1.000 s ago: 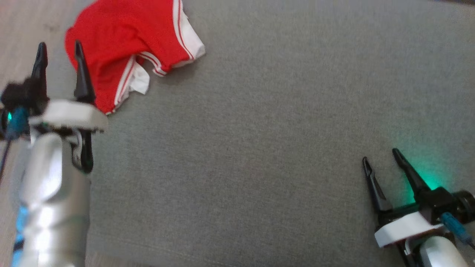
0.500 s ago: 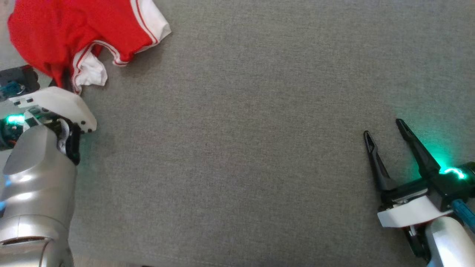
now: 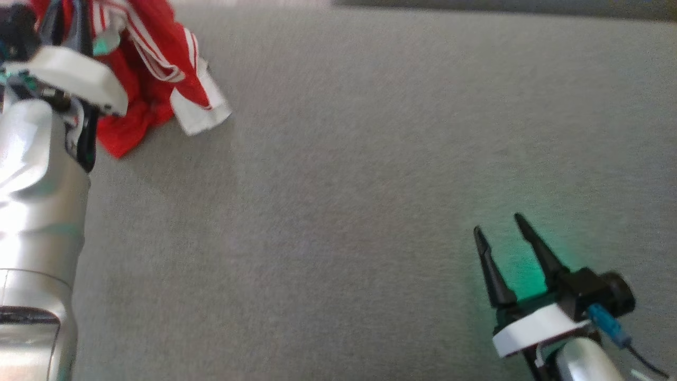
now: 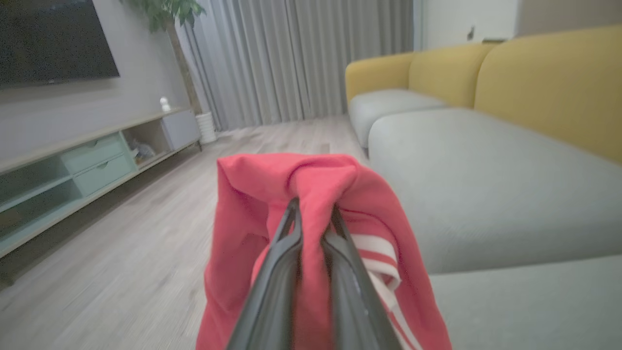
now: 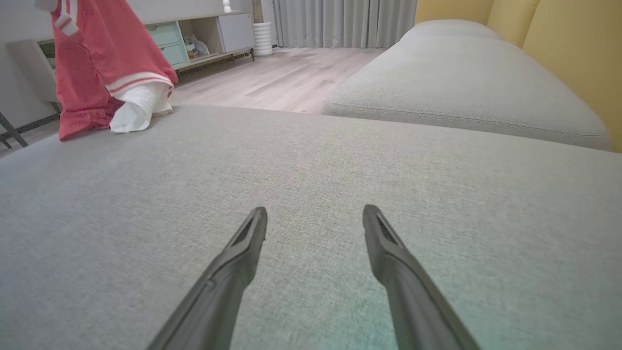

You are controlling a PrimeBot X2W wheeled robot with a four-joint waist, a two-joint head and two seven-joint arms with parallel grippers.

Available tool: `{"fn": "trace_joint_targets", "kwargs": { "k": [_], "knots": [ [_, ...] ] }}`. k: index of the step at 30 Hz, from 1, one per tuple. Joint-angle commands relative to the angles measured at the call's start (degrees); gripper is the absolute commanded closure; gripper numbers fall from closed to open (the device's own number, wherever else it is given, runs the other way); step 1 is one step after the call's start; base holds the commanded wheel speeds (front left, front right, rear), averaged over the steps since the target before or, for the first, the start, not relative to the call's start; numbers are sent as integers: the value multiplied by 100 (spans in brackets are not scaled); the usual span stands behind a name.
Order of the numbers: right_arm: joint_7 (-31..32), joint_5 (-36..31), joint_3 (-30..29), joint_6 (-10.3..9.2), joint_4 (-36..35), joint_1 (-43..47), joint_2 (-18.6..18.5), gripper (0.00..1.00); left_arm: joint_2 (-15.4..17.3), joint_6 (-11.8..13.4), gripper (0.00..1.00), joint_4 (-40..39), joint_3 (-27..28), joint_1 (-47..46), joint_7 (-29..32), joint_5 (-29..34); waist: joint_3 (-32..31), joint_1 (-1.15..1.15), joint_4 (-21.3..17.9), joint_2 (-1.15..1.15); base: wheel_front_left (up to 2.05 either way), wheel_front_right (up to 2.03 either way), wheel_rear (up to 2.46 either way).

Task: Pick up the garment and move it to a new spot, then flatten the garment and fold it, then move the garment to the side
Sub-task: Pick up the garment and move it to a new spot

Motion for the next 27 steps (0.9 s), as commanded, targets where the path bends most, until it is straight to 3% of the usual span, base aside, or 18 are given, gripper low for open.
{"fn": "trace_joint_targets", "kwargs": {
  "k": [1,6,15,22,27],
  "knots": [
    [-15,100,139,-5,-115,120,97,0,359,10,100,-470,-97,-265,61,-251,-880,0,-672,0,0,0,0],
    [-15,254,187,-5,-110,300,260,0,473,10,100,-1502,-688,-332,557,-925,-1413,0,-1281,0,0,0,0],
    [-15,297,219,-5,-225,323,389,0,488,10,100,-2971,-1062,-130,1187,-1583,-1546,0,-2197,0,0,0,0],
    [-15,327,318,-5,-239,288,444,0,384,93,100,-3078,-1401,557,1320,-1503,-1379,0,-2560,0,0,0,0],
    [-15,334,430,-5,-227,212,476,0,257,127,100,-2654,-1686,1326,1025,-1431,-1009,0,-2714,0,0,0,0]
  ]
}}
